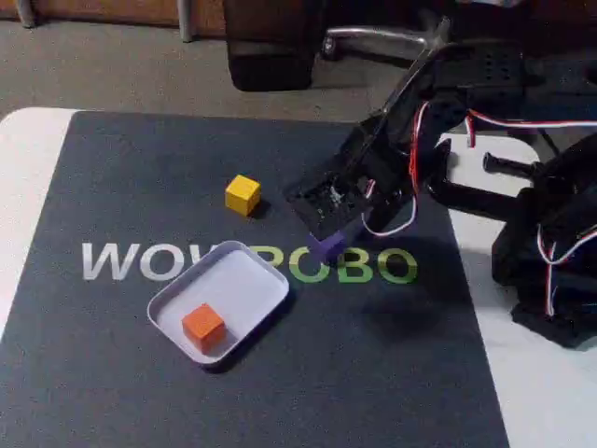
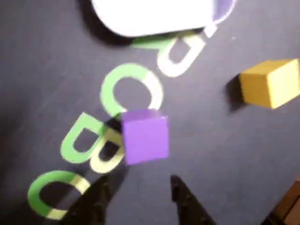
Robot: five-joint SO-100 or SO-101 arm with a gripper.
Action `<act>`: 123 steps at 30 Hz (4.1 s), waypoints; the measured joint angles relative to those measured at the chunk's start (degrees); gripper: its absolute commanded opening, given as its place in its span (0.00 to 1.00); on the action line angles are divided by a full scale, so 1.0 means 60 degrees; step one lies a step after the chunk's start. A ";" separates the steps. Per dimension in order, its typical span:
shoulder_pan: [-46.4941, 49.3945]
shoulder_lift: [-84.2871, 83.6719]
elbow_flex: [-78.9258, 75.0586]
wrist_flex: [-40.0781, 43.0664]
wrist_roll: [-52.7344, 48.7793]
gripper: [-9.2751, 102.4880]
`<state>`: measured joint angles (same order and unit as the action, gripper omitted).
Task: Move blocks one by one until all three blocks are in the tray.
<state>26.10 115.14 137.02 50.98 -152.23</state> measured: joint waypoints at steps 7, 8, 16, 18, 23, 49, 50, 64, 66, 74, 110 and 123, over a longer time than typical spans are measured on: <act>-0.0161 0.0015 0.0029 -0.0088 -0.0029 0.24; -0.0176 -0.0044 0.0029 -0.0132 0.0000 0.24; -0.0103 -0.1011 0.0029 -0.0967 0.0088 0.25; -0.0103 -0.1201 0.0015 -0.1040 0.0088 0.25; -0.0132 -0.1509 -0.0117 -0.1040 0.0176 0.25; -0.0498 -0.2578 -0.0967 -0.1069 0.1113 0.18; -0.0498 -0.2578 -0.0967 -0.1069 0.1128 0.17; -0.0703 -0.2578 -0.1040 -0.1069 0.1729 0.14; -0.0850 -0.2578 -0.1113 -0.1069 0.2080 0.14; -0.1699 -0.2432 -0.1875 -0.1069 0.4072 0.13; -0.3003 -0.3413 -0.2915 -0.2490 0.5830 0.21; -0.2798 -0.3472 -0.2915 -0.2520 0.5991 0.23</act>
<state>9.32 94.31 119.53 35.86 -116.28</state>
